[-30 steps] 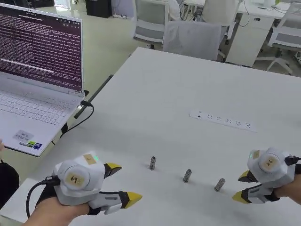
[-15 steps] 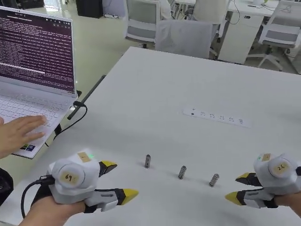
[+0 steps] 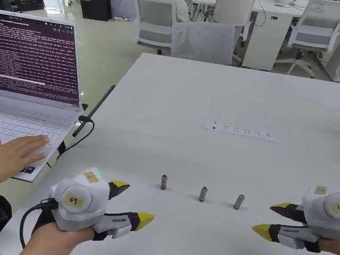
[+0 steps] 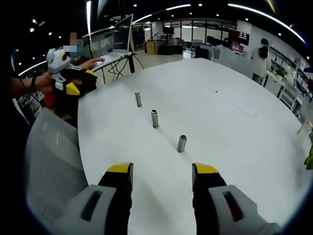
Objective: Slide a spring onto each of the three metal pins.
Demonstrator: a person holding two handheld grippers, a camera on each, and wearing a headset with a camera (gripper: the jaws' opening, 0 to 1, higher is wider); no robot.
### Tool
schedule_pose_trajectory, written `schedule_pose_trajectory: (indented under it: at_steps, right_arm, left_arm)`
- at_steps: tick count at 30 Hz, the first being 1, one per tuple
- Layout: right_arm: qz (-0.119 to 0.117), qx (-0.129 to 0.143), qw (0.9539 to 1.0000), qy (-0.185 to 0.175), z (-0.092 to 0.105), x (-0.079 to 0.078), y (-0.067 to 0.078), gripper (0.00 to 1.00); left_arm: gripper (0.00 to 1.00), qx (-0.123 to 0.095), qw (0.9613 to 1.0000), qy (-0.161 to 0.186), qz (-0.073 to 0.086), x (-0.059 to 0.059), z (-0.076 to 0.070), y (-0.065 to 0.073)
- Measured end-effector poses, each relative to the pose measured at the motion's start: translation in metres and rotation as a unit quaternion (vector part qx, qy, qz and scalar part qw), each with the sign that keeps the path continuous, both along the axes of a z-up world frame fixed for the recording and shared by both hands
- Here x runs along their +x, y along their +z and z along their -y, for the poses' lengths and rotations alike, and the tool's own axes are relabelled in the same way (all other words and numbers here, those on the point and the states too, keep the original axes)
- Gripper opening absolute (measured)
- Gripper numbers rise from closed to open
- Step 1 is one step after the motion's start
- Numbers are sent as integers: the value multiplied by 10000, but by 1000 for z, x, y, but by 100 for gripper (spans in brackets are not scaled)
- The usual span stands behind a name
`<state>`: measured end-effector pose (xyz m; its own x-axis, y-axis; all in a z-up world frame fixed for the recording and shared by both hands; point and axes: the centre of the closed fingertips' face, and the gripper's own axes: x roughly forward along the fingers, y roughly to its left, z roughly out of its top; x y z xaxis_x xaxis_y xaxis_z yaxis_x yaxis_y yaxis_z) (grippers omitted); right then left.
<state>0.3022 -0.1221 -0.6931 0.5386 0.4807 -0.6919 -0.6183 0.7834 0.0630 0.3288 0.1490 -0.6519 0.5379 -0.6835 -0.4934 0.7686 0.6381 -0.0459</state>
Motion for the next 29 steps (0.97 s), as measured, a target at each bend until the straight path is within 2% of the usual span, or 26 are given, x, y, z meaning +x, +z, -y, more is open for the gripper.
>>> schedule_pose_trajectory:
  at_steps: [6, 13, 21, 29]
  right_arm:
    - [65, 307, 9989, -344, 0, -14, 7, 52]
    - [62, 421, 9979, -485, 1, -27, 8, 60]
    - [197, 546, 9964, -622, 1, -36, 14, 69]
    - [93, 542, 9963, -655, 0, -50, 4, 76]
  left_arm:
    - [53, -53, 10000, 56, -25, -3, -3, 1]
    - [55, -54, 9999, 91, -62, -4, -6, 0]
    - [57, -40, 10000, 70, -55, -6, -5, 1]
    - [59, -35, 9999, 93, -81, -8, -6, 0]
